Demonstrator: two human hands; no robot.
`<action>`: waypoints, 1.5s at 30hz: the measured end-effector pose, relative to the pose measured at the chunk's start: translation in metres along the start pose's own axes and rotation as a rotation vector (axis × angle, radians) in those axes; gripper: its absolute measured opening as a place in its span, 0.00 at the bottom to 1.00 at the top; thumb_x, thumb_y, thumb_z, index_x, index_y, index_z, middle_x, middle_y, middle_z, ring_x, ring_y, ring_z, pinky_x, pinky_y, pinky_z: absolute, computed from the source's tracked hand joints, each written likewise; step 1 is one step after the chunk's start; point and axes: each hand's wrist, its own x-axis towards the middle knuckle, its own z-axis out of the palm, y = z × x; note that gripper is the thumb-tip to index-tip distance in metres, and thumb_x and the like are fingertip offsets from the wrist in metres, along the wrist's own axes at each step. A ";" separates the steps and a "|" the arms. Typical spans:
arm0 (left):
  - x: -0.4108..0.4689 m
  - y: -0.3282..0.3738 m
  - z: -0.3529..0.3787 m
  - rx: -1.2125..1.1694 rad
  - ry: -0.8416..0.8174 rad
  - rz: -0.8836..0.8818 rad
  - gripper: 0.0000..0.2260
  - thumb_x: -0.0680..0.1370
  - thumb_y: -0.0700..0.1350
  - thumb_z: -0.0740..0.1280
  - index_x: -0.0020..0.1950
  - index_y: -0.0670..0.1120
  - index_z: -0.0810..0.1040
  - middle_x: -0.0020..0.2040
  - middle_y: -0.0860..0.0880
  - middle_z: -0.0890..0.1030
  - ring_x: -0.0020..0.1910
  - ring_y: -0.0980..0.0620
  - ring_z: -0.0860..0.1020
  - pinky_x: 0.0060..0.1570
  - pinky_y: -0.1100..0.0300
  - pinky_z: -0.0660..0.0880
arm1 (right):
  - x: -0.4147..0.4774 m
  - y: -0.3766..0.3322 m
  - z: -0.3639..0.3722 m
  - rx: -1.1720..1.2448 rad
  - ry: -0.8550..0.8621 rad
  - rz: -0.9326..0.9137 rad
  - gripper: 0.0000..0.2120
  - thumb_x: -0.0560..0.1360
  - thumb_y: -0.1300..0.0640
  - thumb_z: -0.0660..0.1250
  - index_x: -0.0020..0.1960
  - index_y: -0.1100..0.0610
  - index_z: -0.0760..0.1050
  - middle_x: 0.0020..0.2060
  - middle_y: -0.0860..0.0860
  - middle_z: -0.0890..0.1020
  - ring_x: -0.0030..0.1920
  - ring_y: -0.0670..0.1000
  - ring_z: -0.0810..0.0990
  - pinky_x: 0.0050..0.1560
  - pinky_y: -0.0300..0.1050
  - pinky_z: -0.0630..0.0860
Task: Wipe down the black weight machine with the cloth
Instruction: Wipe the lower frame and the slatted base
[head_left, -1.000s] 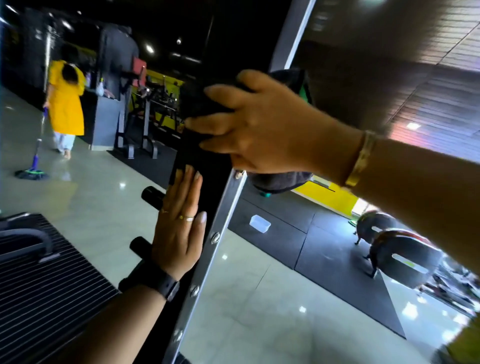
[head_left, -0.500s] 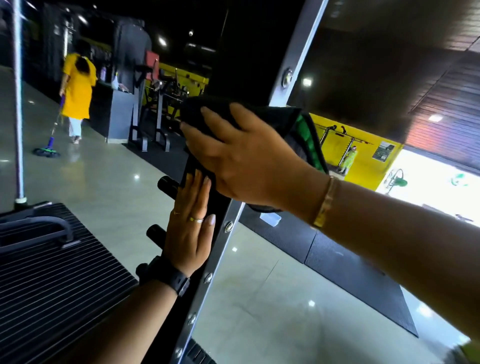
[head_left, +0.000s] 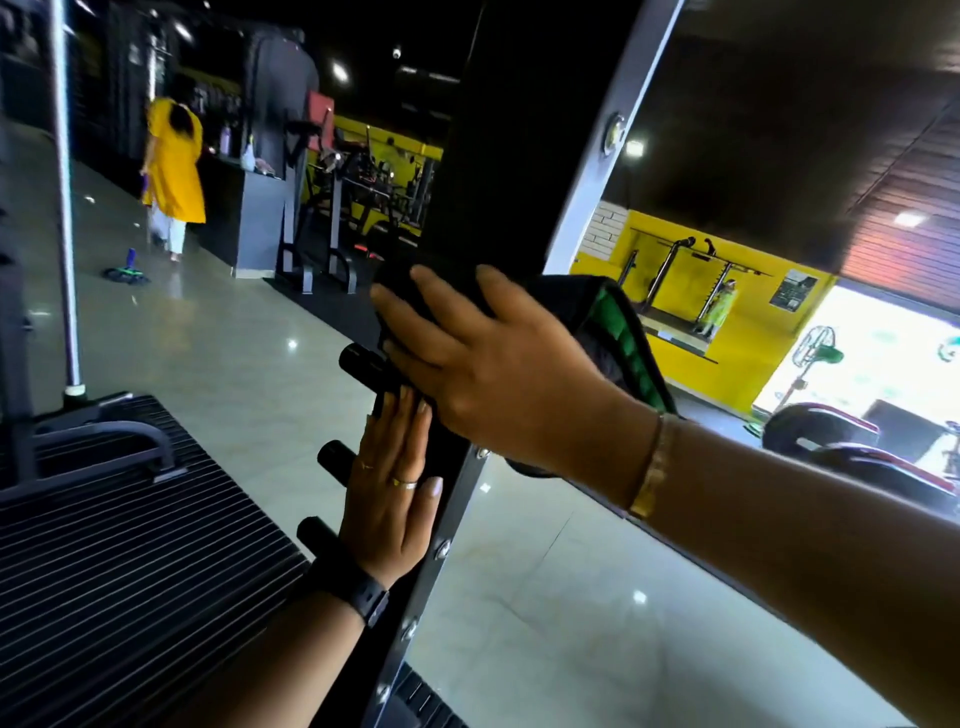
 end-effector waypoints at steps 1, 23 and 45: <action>-0.005 -0.001 0.000 0.006 -0.009 -0.002 0.24 0.84 0.54 0.46 0.80 0.50 0.49 0.80 0.53 0.49 0.79 0.48 0.52 0.76 0.53 0.49 | -0.007 0.003 0.001 0.045 0.041 -0.001 0.23 0.78 0.54 0.51 0.69 0.51 0.73 0.72 0.55 0.69 0.69 0.60 0.70 0.60 0.58 0.70; -0.121 -0.028 0.009 0.061 -0.073 -0.164 0.24 0.85 0.53 0.43 0.80 0.50 0.46 0.80 0.53 0.46 0.79 0.51 0.49 0.76 0.55 0.48 | -0.038 -0.091 0.006 0.199 0.279 0.490 0.17 0.83 0.52 0.56 0.69 0.48 0.73 0.69 0.49 0.71 0.68 0.57 0.67 0.57 0.54 0.64; -0.225 -0.042 -0.008 0.164 -0.318 -0.343 0.25 0.85 0.52 0.43 0.80 0.46 0.41 0.80 0.49 0.41 0.79 0.53 0.45 0.75 0.59 0.48 | -0.031 -0.158 0.006 0.357 0.178 0.616 0.17 0.82 0.53 0.59 0.70 0.48 0.72 0.73 0.49 0.66 0.70 0.57 0.64 0.58 0.54 0.63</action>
